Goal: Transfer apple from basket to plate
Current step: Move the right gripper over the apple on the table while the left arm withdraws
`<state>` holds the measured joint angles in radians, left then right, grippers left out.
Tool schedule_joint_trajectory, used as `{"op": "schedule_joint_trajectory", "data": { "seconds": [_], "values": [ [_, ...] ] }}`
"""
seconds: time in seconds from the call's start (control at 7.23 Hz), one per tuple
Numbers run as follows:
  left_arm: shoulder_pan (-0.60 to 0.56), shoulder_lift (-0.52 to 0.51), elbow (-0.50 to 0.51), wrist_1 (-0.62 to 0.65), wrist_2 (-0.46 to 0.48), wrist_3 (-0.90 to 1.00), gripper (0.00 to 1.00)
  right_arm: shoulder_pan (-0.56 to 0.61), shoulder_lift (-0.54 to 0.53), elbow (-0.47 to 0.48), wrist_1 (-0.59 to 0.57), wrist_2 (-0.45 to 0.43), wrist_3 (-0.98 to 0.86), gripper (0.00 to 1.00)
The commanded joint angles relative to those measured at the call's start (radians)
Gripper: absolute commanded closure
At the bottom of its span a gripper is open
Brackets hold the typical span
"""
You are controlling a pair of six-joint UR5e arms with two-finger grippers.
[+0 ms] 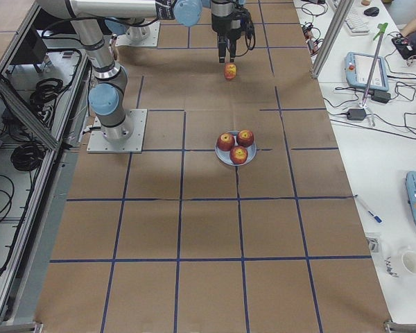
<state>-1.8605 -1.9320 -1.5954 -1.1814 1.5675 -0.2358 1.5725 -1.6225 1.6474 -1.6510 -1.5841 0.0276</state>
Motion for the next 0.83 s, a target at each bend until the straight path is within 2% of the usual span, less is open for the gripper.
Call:
{"op": "schedule_joint_trajectory", "data": {
  "seconds": [0.0,0.28,0.41,0.69],
  "values": [
    [0.153,0.253,-0.024,-0.255,0.005,0.171,0.01,0.003,0.001,-0.001,0.000,-0.001,0.002,0.00],
    [0.255,0.407,-0.029,-0.461,0.013,0.338,0.01,0.020,0.002,-0.015,-0.022,-0.002,0.021,0.00],
    [0.302,0.451,-0.029,-0.510,0.013,0.418,0.01,0.059,0.033,-0.015,-0.111,-0.002,0.091,0.00],
    [0.334,0.473,-0.047,-0.515,0.013,0.586,0.01,0.212,0.128,-0.018,-0.194,-0.014,0.229,0.00]
  ]
}}
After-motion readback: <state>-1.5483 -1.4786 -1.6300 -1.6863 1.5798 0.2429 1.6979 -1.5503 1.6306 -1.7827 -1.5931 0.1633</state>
